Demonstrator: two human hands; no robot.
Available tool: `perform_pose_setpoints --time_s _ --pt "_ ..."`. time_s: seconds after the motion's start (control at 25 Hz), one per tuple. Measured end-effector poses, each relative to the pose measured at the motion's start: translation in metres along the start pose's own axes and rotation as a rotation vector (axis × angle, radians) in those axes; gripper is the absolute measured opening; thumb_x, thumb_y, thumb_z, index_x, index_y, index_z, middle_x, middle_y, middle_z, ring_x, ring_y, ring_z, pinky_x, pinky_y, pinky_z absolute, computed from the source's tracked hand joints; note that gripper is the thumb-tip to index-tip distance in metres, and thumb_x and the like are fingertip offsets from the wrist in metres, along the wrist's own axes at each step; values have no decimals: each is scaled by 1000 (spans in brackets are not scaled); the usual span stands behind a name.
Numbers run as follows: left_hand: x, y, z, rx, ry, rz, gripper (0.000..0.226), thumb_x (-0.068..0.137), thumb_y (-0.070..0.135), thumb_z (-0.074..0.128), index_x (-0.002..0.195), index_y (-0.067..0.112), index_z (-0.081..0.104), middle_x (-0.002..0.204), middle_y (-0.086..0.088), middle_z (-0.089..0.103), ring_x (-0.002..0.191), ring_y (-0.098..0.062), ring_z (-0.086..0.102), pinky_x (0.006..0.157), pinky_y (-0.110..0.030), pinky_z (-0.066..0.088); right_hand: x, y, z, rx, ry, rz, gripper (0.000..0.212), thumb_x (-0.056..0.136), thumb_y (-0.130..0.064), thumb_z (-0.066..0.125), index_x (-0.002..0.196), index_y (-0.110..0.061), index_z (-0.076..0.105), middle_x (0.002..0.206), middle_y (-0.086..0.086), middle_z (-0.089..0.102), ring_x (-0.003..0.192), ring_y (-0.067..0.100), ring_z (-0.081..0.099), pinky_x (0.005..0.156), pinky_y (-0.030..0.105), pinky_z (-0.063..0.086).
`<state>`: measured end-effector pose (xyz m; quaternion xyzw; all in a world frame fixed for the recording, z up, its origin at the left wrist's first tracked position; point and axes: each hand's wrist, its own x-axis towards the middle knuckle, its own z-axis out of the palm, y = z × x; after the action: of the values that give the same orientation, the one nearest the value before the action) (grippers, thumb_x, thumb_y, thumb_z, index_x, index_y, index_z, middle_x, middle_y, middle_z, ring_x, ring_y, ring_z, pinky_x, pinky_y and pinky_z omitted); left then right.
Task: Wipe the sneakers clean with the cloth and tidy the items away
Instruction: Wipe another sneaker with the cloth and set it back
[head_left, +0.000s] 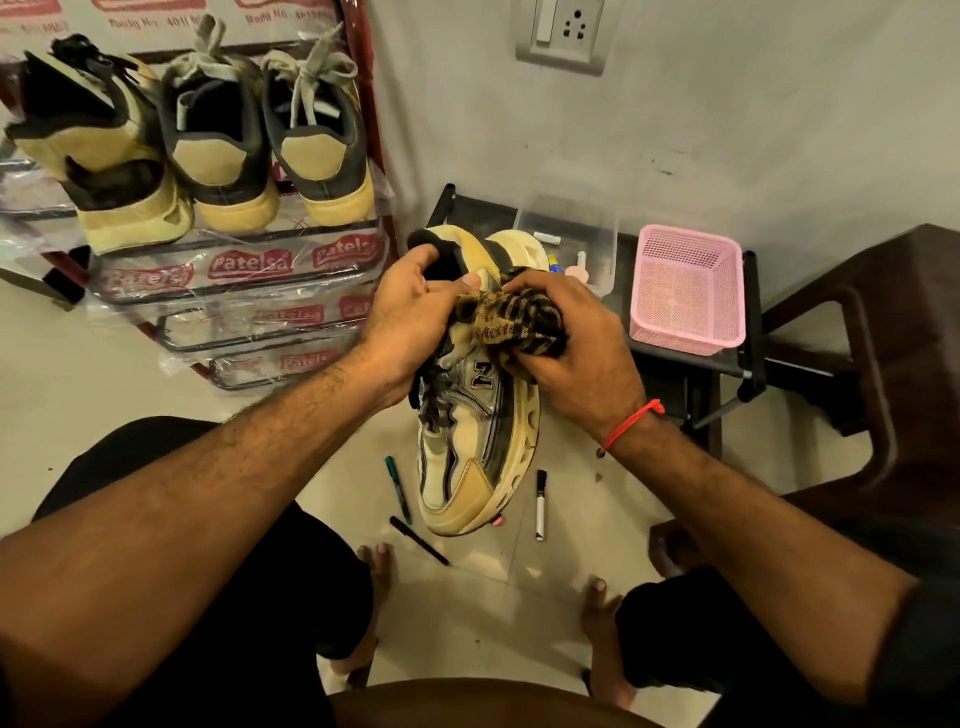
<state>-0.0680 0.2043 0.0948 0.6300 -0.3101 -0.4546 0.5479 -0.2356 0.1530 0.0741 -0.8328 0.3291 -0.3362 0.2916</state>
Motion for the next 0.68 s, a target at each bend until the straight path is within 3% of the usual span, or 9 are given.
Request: perform_pose_setpoints --time_s 0.08,0.2,0.28,0.4,0.56,0.68 --pt "-6 -3 7 24 -27 16 30 100 10 59 130 14 59 101 -15 77 100 -36 73 92 -56 57 3 2 0 3 34 62 48 81 -24 76 125 -16 58 122 2 60 116 17 55 99 41 51" --pt "-2 2 3 -44 63 28 33 99 9 60 132 10 58 98 -8 79 92 -21 76 83 -40 62 -1 -4 2 19 -95 89 54 84 -25 75 131 -17 50 128 3 55 120 14 50 104 33 47" --pt "8 2 -4 -53 155 21 44 99 11 62 142 11 51 97 -2 79 92 -14 76 84 -35 61 -11 -9 6 -3 -250 26 60 83 -28 76 135 -16 48 131 4 52 121 13 48 105 30 46" --pt "12 -2 -8 -27 203 -15 49 98 17 64 144 12 48 102 0 79 96 -14 75 91 -40 60 -30 -18 20 -38 -396 -207 59 82 -25 77 134 -14 51 125 6 53 114 16 52 97 34 52" --pt "10 2 -6 -88 158 15 33 100 16 61 133 12 58 99 3 78 94 -12 75 83 -32 61 -19 -19 15 -88 -307 -295 56 82 -30 74 132 -16 54 124 8 53 114 19 53 91 39 55" --pt "13 3 -9 -120 124 40 47 100 15 61 145 11 47 101 2 79 97 -12 75 88 -35 60 -3 -10 0 -46 -109 -177 54 81 -31 77 128 -13 57 123 7 59 115 18 55 97 37 52"
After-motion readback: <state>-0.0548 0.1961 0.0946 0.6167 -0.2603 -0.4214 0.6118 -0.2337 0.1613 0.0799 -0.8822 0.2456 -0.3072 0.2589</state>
